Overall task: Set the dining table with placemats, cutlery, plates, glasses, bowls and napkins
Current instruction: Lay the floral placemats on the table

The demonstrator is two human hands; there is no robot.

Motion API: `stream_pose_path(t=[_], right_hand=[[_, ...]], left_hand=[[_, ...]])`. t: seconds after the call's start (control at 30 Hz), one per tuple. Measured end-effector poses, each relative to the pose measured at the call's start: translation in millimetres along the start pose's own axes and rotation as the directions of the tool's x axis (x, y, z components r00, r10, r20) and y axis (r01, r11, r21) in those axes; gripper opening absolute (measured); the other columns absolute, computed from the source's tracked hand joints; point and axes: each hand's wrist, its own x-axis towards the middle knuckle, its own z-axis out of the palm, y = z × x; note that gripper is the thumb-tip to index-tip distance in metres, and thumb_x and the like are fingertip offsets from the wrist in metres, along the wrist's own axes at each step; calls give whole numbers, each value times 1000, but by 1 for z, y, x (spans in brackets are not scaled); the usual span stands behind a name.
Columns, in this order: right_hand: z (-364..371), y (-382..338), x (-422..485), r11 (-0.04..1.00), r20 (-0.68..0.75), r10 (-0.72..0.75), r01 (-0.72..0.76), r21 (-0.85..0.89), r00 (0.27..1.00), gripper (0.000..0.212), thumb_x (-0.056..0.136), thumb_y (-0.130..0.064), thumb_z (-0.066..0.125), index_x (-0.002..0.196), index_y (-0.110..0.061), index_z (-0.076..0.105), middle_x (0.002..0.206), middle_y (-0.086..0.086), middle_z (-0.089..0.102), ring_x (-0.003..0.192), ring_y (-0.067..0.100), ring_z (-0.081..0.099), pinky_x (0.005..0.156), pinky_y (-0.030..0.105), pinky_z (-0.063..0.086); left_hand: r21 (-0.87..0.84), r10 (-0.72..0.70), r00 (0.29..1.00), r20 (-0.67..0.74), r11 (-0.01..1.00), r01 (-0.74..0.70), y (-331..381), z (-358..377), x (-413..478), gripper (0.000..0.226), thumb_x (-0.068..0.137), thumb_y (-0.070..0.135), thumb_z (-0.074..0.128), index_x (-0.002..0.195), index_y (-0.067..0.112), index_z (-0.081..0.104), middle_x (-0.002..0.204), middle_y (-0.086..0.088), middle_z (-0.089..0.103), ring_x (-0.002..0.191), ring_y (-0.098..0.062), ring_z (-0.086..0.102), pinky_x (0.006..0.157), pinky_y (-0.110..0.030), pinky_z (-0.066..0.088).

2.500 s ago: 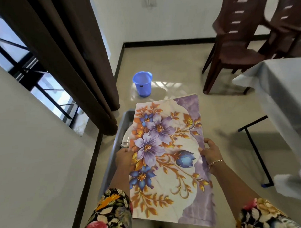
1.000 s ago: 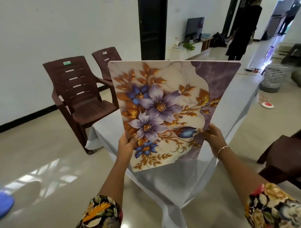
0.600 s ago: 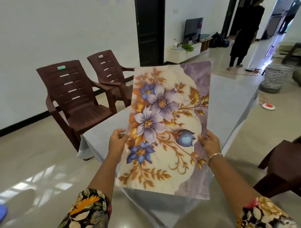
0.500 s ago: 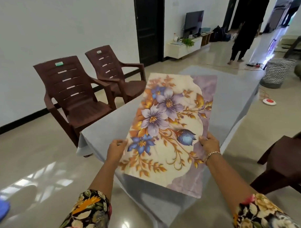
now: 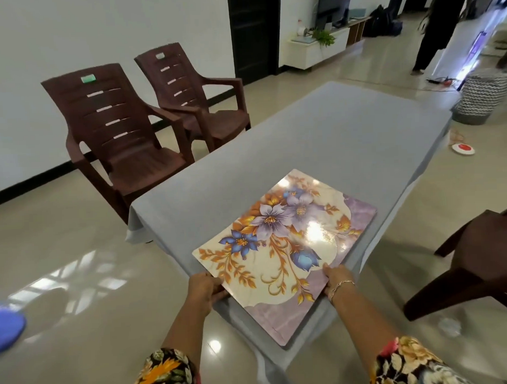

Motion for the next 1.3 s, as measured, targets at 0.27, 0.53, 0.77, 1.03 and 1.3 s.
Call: stream_pose_path(t=[0.27,0.53,0.77,1.03,1.3], right_hand=[[-1,3,-13,992,-212,-122,111,-66,970,23,75,-9,74,85,-5,54,87,14,58,77,27,54,79,46,52],[-6,-3,-12,983,-189,-107,75,-165,976,25,69,-10,80,81,-6,58,89,17,65,78,32,61,79,45,53],[-10,-7,-22,898,-192,-88,-5,-440,977,46,82,-32,69,114,1,63,116,16,64,105,33,60,77,35,46],[-22,-11,-30,951,-252,-91,8,-309,963,46,94,-39,48,121,-3,58,123,14,59,113,28,56,68,27,39],[-19,-4,-34,949,-238,-233,166,-270,943,25,81,-15,71,71,-10,49,77,12,54,72,27,50,66,30,39]], left_hand=[[36,0,997,-78,999,3,-2,2,3,19,88,-16,45,101,-5,52,105,-20,59,95,-40,60,73,-46,53],[28,-2,993,-118,1000,6,-1,3,2,22,87,-17,47,106,-7,54,111,-26,60,87,-34,57,72,-47,51],[69,-10,992,-127,997,19,-3,-1,1,22,86,-13,54,108,-6,54,117,-27,59,93,-38,59,75,-47,52],[23,21,993,-112,1000,-19,-5,0,-4,17,87,-12,54,102,-3,54,100,-18,58,81,-33,58,69,-43,51],[16,78,981,-179,997,-77,-3,-1,5,22,88,-5,58,110,-6,57,110,-20,61,97,-39,61,81,-48,53]])
